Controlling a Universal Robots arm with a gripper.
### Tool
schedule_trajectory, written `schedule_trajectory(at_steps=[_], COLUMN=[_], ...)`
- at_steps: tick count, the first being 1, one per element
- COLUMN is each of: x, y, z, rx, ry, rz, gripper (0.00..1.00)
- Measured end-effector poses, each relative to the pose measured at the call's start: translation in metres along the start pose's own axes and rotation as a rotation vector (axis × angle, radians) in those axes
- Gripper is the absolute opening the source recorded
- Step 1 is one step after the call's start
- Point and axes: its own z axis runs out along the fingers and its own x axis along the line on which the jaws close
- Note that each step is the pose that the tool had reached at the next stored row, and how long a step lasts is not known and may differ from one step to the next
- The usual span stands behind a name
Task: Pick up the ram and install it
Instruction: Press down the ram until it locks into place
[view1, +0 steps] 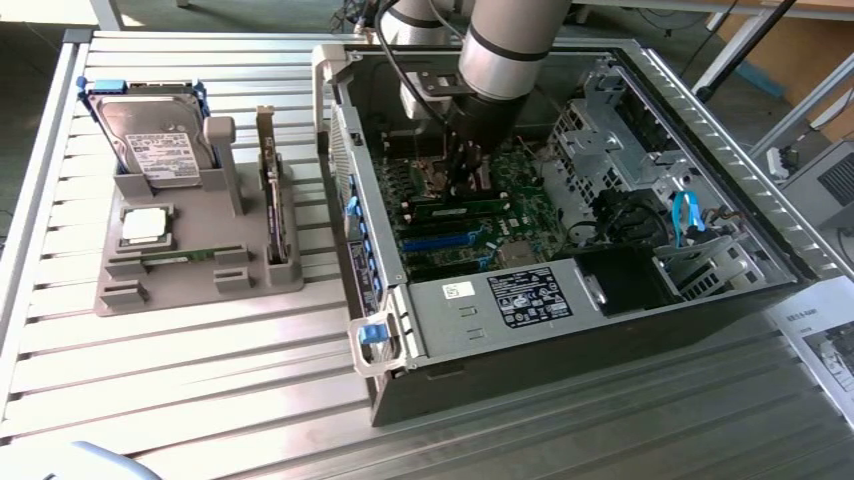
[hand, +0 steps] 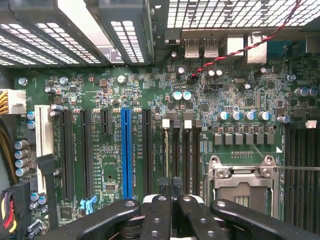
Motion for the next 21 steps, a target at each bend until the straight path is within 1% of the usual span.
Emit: schedule_trajectory(at_steps=[6,18,21], x=[0.0008,0.0014,0.0015], y=[-0.0001,-0.0002,-0.0002], z=[0.0030,0.0039,0.0046], rx=[0.0000,0.0000,0.0000], ry=[-0.0006,-0.0008,-0.0019], rz=[0.000,0.000,0.000], gripper=[0.10,0.10,0.10])
